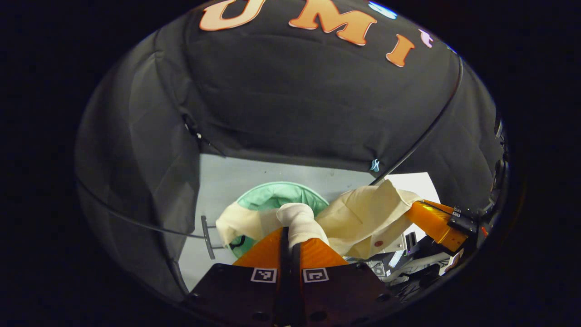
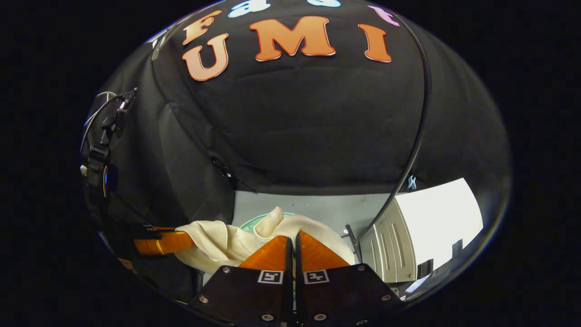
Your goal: Grasp the clothes on the hanger with both hands and then place them into the laundry hamper below.
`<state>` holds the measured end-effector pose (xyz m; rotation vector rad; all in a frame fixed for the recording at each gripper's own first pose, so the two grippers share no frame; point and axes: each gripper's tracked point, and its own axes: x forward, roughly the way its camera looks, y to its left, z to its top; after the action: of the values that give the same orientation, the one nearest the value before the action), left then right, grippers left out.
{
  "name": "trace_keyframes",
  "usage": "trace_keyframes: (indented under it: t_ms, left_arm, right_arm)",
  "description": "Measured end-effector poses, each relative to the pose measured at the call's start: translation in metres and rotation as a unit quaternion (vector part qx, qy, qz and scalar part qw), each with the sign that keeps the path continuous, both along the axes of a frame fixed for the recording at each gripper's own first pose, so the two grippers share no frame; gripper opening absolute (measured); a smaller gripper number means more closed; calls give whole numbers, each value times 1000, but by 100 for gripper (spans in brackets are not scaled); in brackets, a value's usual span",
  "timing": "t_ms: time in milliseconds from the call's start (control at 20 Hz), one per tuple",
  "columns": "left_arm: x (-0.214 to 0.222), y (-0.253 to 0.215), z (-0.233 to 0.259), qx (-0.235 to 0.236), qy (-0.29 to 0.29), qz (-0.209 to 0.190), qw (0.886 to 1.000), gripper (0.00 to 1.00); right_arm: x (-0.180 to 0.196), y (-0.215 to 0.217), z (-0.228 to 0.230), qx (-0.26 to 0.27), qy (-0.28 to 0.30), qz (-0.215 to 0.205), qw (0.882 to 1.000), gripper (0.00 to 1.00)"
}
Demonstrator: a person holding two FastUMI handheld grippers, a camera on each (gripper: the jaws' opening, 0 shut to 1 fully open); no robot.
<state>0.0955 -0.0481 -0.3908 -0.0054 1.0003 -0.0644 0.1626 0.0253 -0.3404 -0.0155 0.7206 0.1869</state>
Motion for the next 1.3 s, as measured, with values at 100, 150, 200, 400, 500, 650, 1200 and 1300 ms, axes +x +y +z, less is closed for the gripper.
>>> trace_keyframes:
  t_ms: [100,150,200,400,500,650,1200,1300]
  left_arm:
    - [-9,5,-20,2,29,7,1000,7]
    - [-13,7,-28,4,43,11,999,7]
    - [-20,10,-40,5,61,12,998,7]
    - [-38,14,-75,30,127,3,991,8]
    - [-47,14,-90,38,154,-4,987,9]
    - [-57,14,-100,42,179,-10,983,15]
    - [-71,11,-88,-4,190,35,981,85]
    - [-71,15,-83,5,185,31,982,92]
  right_arm:
    - [0,0,-16,-11,21,4,1000,3]
    - [-2,1,-25,-20,38,12,999,3]
    - [-2,4,-35,-27,47,24,998,4]
    - [-19,21,-75,-43,103,52,992,6]
    - [-28,34,-88,-33,128,55,990,8]
    - [-35,38,-102,-35,150,54,987,10]
    - [-34,9,-90,-30,129,15,991,63]
    - [-33,-2,-81,-28,122,0,992,82]
